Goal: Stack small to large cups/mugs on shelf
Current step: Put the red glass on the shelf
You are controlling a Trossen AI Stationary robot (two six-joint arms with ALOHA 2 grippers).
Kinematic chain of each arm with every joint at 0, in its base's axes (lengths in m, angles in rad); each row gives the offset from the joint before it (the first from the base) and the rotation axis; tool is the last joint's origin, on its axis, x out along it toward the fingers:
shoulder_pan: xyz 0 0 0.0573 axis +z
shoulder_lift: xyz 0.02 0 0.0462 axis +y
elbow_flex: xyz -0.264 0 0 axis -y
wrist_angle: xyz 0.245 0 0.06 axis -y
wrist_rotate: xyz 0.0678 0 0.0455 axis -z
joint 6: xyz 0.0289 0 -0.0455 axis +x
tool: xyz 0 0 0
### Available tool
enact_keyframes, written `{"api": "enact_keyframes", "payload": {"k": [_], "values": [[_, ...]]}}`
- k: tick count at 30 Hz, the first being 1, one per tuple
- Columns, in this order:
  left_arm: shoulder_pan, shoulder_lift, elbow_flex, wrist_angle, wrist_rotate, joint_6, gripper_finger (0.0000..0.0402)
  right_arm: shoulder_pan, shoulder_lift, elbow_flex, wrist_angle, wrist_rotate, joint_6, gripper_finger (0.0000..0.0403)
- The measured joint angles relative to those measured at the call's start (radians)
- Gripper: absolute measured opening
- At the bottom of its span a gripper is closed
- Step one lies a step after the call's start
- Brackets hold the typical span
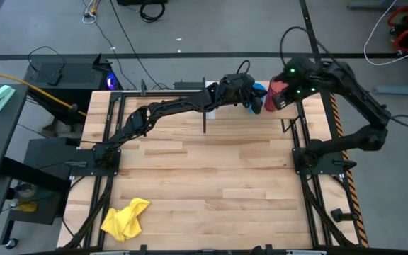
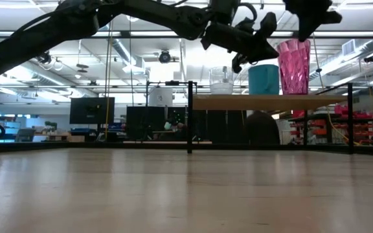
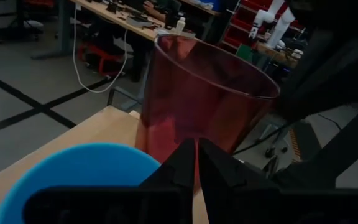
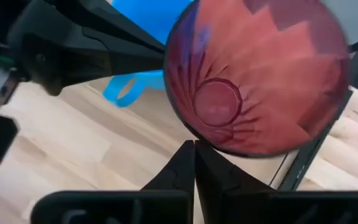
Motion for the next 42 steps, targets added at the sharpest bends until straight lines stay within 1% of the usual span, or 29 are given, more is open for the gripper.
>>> {"api": "enact_keyframes", "payload": {"k": [8,19,25,29,37,42], "values": [[0.002,0.000,0.000,0.001,-0.002,-0.030,0.0024,0.042,0.055,0.000,0.000,0.070,0.019,0.0010],[-0.005,0.002,0.000,-0.024,0.004,-0.033,0.0024,0.041,0.034,0.000,-0.031,0.151,0.056,0.0011],[-0.004,0.002,0.000,-0.037,0.005,-0.029,0.0016,0.040,-0.002,0.000,-0.029,0.155,0.083,0.0011],[0.004,0.002,0.000,-0.034,0.005,-0.040,0.0020,0.041,-0.032,0.000,-0.030,0.155,0.100,0.0011],[0.013,0.002,-0.001,0.048,0.005,-0.079,0.0022,0.040,-0.093,0.000,-0.030,0.151,0.143,0.0007],[0.013,0.003,-0.001,0.078,0.005,-0.094,0.0023,0.040,-0.094,0.000,-0.030,0.151,0.153,0.0007]]}}
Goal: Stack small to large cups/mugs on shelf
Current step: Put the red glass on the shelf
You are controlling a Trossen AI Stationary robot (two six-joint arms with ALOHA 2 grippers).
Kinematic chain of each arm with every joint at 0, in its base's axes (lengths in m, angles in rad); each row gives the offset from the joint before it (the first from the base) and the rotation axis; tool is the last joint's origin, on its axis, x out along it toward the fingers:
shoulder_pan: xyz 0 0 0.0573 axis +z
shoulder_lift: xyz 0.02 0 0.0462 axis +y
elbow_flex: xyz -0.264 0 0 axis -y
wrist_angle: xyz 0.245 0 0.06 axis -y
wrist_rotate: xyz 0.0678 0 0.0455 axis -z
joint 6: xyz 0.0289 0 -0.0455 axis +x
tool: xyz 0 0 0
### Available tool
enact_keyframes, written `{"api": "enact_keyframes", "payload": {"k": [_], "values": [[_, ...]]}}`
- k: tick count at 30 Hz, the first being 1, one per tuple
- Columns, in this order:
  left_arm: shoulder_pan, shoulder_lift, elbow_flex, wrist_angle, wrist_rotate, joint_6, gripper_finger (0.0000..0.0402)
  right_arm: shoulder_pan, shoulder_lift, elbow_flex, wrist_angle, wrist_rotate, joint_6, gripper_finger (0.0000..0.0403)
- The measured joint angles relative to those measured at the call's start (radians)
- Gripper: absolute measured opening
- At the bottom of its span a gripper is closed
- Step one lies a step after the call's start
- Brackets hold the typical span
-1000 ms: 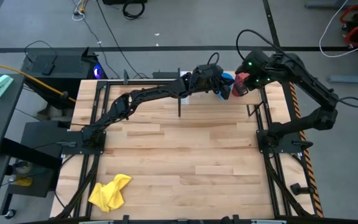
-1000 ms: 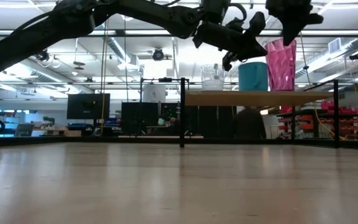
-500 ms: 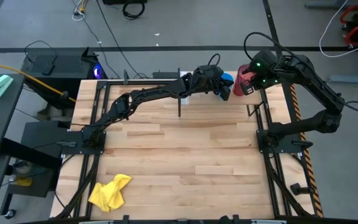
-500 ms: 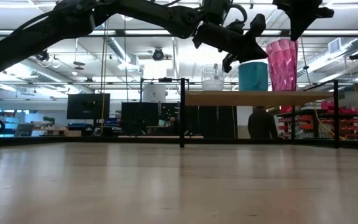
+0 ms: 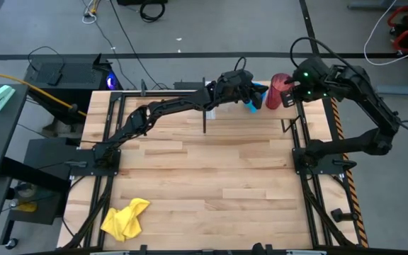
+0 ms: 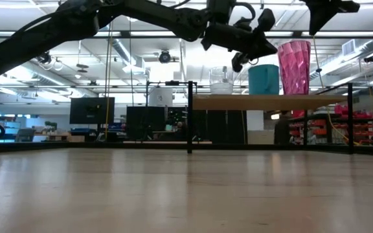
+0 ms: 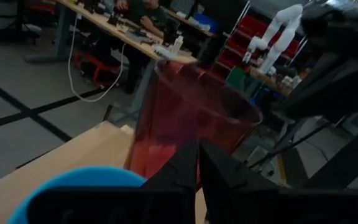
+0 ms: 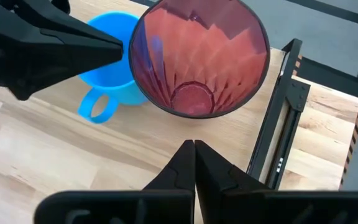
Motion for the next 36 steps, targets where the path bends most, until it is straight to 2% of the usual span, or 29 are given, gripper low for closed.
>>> {"api": "enact_keyframes", "payload": {"k": [20,27,32,36], "values": [[-0.021,0.000,-0.009,0.044,0.001,-0.004,0.0025,0.001,-0.005,0.000,0.001,-0.002,-0.021,0.0010],[-0.067,-0.009,0.016,0.079,0.128,0.036,0.0012,0.001,-0.056,0.000,0.001,-0.025,-0.013,0.0011],[-0.081,-0.065,0.015,0.052,0.149,0.043,0.0018,0.001,-0.109,0.000,0.009,-0.027,0.003,0.0011],[-0.076,-0.160,0.016,0.063,0.143,0.066,0.0019,0.001,-0.141,0.001,0.021,-0.027,0.004,0.0012]]}}
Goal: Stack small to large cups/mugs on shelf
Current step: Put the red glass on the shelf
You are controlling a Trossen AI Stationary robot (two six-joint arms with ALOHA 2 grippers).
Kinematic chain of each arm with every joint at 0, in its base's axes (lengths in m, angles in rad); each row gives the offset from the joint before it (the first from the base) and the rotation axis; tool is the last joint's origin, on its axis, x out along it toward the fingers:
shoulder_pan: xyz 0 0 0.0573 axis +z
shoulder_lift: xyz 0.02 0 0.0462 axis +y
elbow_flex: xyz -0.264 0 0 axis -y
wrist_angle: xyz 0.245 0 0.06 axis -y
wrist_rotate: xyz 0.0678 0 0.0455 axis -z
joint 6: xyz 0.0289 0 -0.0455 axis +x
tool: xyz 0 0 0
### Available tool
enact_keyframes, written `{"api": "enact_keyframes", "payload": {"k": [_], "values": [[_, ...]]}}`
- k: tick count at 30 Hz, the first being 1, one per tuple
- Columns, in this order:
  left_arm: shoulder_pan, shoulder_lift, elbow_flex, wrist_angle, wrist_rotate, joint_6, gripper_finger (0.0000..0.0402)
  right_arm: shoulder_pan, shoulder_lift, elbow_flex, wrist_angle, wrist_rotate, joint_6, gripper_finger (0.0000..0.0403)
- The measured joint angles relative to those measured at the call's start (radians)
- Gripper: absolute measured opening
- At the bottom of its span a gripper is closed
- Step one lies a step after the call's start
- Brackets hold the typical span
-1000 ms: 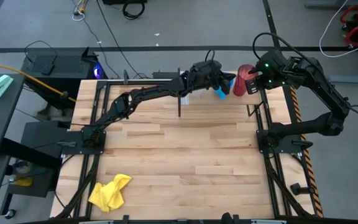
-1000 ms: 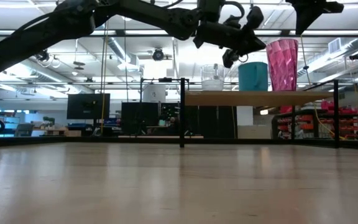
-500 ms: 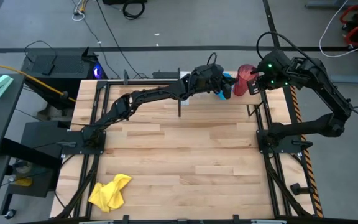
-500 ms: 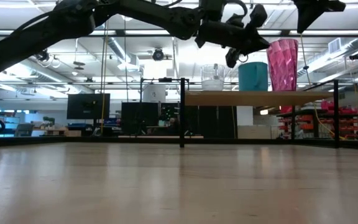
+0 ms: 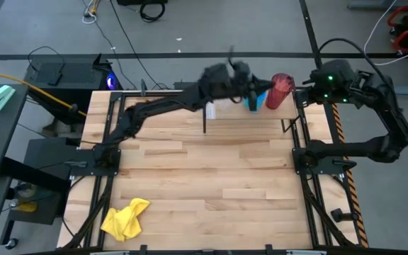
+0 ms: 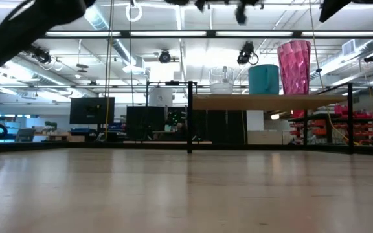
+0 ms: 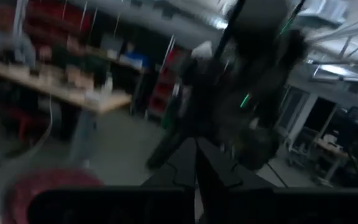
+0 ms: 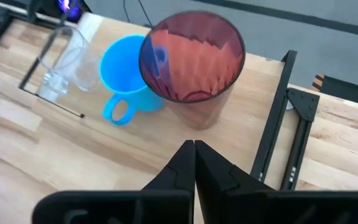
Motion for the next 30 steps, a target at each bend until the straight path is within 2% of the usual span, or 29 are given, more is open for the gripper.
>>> {"api": "enact_keyframes", "payload": {"k": [5,8,13,18,21,26,30], "values": [[0.008,-0.091,0.001,0.064,-0.037,0.078,0.0010,0.000,-0.013,0.000,0.041,0.000,-0.028,0.0011],[0.019,-0.094,0.002,0.158,-0.092,0.032,0.0010,0.000,-0.011,0.000,0.042,0.000,-0.052,0.0011],[0.018,0.014,-0.002,0.213,-0.105,-0.034,0.0018,0.000,-0.008,0.000,0.042,-0.004,-0.075,0.0012],[-0.003,0.130,0.000,0.419,-0.114,-0.161,0.0011,0.000,-0.010,0.000,0.042,-0.004,-0.081,0.0010],[-0.012,0.158,0.000,0.418,-0.128,-0.141,0.0010,0.000,-0.012,0.000,0.041,-0.007,-0.095,0.0011],[-0.048,0.157,0.000,0.396,-0.174,-0.021,0.0017,0.000,-0.011,0.000,0.041,-0.007,-0.106,0.0012],[-0.054,0.168,0.001,0.390,-0.177,-0.035,0.0013,0.000,-0.011,0.000,0.041,-0.007,-0.113,0.0011]]}}
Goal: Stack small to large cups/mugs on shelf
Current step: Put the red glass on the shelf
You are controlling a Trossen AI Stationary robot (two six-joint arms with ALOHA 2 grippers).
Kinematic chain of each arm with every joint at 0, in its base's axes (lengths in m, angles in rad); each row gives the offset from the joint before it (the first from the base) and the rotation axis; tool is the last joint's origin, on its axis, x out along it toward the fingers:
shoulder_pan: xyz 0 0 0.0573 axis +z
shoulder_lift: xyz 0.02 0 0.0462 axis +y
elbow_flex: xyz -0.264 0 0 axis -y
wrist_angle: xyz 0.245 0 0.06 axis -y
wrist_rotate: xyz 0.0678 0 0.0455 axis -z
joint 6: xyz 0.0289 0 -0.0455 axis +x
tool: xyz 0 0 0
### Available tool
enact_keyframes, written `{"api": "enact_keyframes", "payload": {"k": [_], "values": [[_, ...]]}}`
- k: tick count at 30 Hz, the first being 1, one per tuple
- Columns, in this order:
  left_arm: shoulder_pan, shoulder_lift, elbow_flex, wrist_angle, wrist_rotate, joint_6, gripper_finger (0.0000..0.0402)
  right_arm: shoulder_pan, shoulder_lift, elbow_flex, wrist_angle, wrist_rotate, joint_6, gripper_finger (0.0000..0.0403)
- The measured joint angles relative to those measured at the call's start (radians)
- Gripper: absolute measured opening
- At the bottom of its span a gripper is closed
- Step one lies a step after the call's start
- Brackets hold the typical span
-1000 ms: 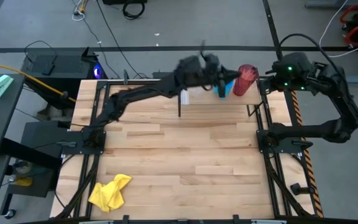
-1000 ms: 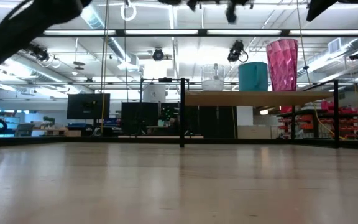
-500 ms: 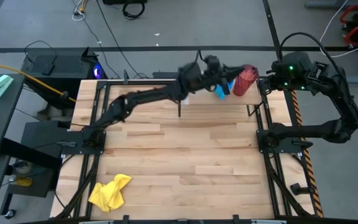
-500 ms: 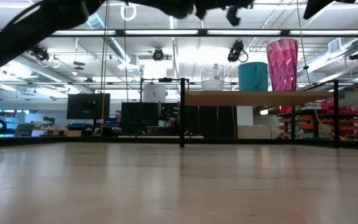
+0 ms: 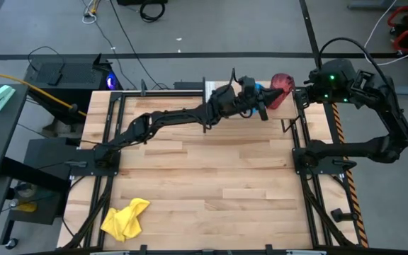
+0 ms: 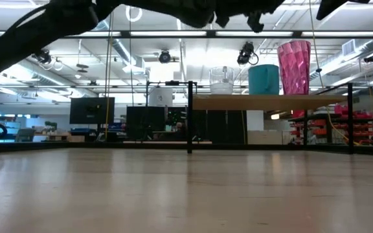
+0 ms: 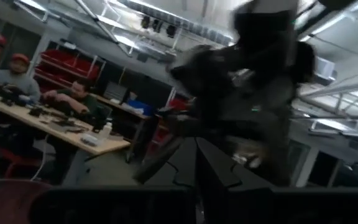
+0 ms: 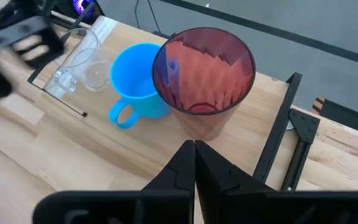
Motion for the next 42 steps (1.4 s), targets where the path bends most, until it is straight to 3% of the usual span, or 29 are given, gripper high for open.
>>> {"api": "enact_keyframes", "payload": {"k": [5,11,16,23,28,36,39,42], "values": [[0.010,0.013,-0.003,0.014,0.003,-0.062,0.0010,0.000,0.000,0.000,0.000,0.000,0.000,0.0012],[0.023,-0.075,-0.002,-0.068,0.129,-0.105,0.0023,0.000,-0.002,0.000,0.005,0.000,-0.010,0.0012],[0.037,-0.205,-0.001,-0.330,0.142,0.031,0.0015,0.000,-0.002,0.000,0.026,0.000,-0.018,0.0012],[0.082,-0.390,0.000,-0.589,0.140,0.082,0.0017,0.000,-0.002,0.000,0.034,0.000,-0.036,0.0011],[0.122,-0.515,0.001,-1.010,0.133,0.163,0.0013,0.000,-0.002,0.000,0.034,0.000,-0.044,0.0013],[0.142,-0.551,-0.002,-1.646,-0.039,0.218,0.0016,0.000,-0.002,0.000,0.034,0.000,-0.057,0.0012],[0.132,-0.554,-0.010,-1.731,-0.132,0.205,0.0020,0.000,-0.004,0.000,0.034,0.000,-0.060,0.0013],[0.116,-0.564,-0.033,-1.732,-0.156,0.211,0.0021,0.000,-0.004,0.000,0.034,0.000,-0.063,0.0013]]}}
